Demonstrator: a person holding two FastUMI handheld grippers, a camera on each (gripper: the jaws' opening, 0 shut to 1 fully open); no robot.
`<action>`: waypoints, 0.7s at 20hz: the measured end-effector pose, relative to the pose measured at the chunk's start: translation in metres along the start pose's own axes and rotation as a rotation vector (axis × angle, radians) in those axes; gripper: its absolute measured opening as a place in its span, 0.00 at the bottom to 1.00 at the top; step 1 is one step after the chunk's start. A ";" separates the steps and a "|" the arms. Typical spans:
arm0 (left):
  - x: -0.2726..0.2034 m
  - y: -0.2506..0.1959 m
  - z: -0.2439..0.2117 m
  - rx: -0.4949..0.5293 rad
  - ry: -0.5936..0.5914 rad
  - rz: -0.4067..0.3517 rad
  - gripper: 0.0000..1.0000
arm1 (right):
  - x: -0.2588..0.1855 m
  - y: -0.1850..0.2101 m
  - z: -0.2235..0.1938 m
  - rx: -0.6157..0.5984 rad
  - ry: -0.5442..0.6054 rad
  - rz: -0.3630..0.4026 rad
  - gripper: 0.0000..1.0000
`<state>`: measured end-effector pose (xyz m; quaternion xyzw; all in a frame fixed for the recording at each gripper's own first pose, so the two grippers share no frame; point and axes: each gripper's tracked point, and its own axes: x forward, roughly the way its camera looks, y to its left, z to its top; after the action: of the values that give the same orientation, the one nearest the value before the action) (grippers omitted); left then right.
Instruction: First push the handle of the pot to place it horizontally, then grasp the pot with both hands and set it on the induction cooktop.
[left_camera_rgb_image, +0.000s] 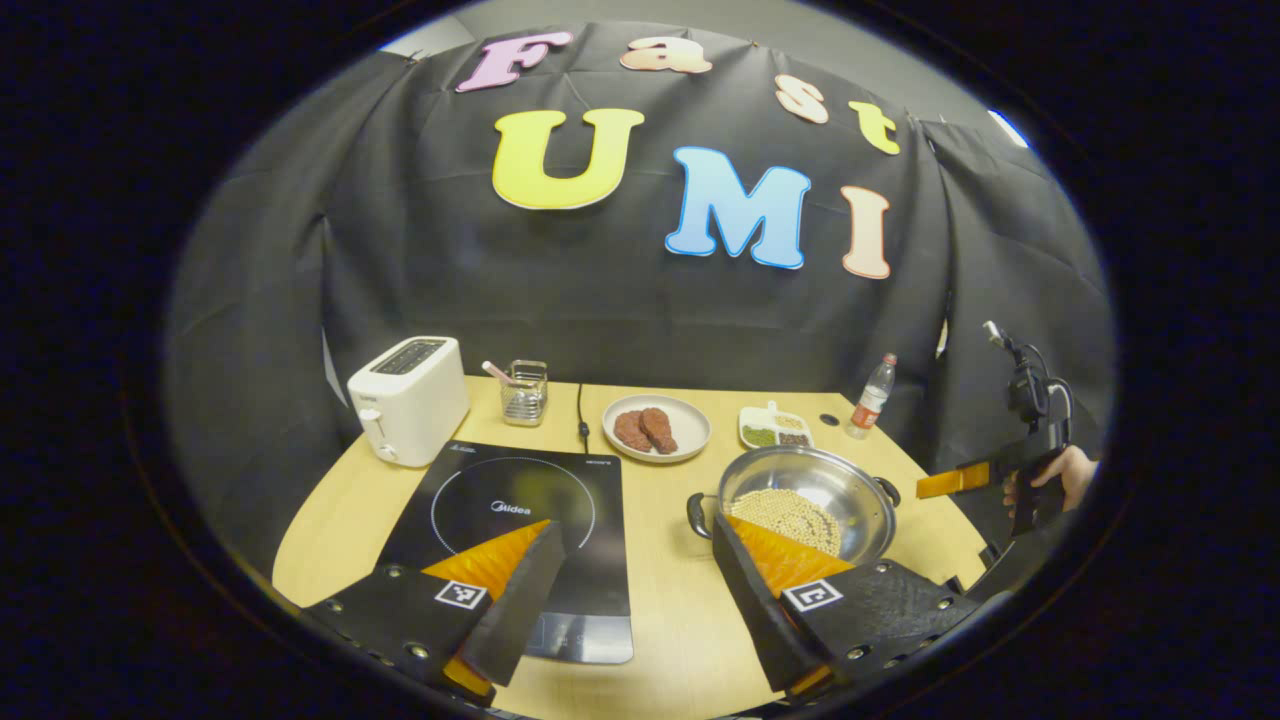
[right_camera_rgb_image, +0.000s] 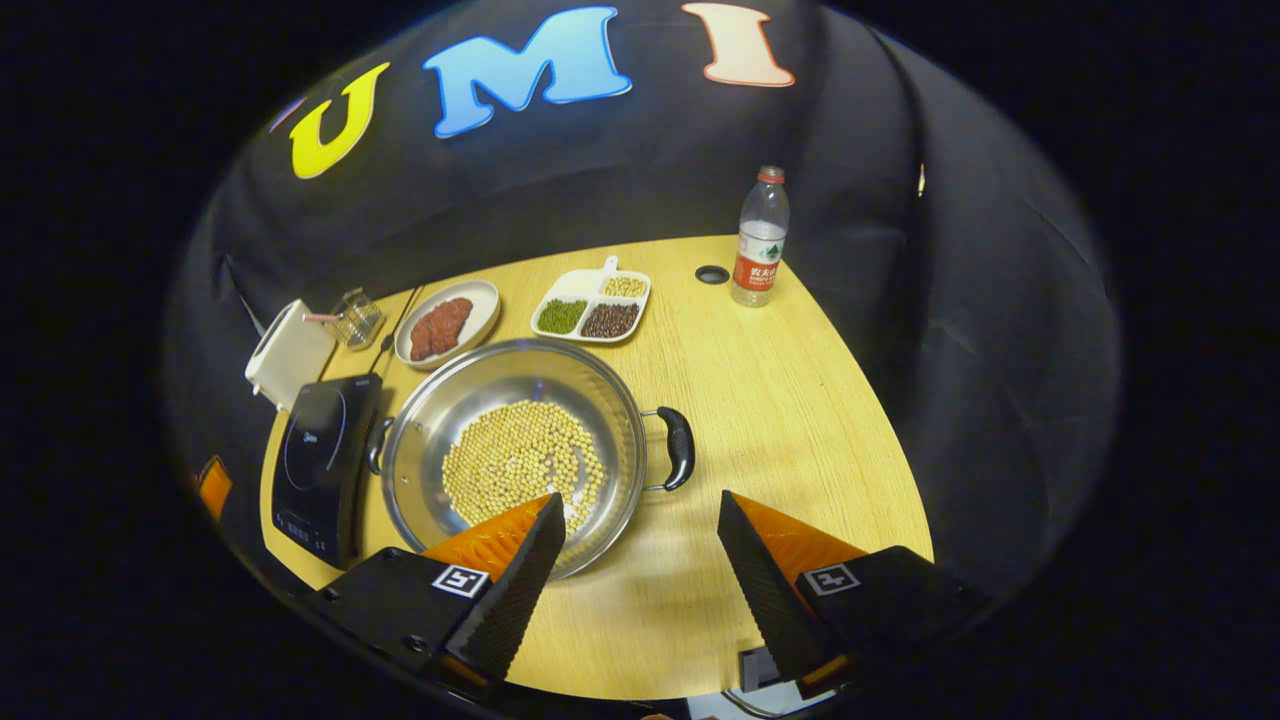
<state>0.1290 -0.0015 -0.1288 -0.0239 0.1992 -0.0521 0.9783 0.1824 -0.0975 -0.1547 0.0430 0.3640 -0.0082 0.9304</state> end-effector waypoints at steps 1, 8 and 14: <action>0.007 -0.001 0.000 -0.004 0.011 -0.031 0.91 | -0.005 0.001 0.005 0.028 -0.023 -0.003 0.98; 0.067 -0.029 0.002 -0.016 0.090 -0.170 0.88 | -0.007 -0.003 0.032 0.080 -0.108 0.011 0.94; 0.140 -0.058 -0.021 -0.067 0.195 -0.202 0.91 | 0.046 -0.008 0.040 -0.006 -0.089 0.081 0.99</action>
<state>0.2437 -0.0755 -0.1989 -0.0713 0.2914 -0.1458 0.9427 0.2429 -0.1078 -0.1569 0.0543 0.3202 0.0287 0.9454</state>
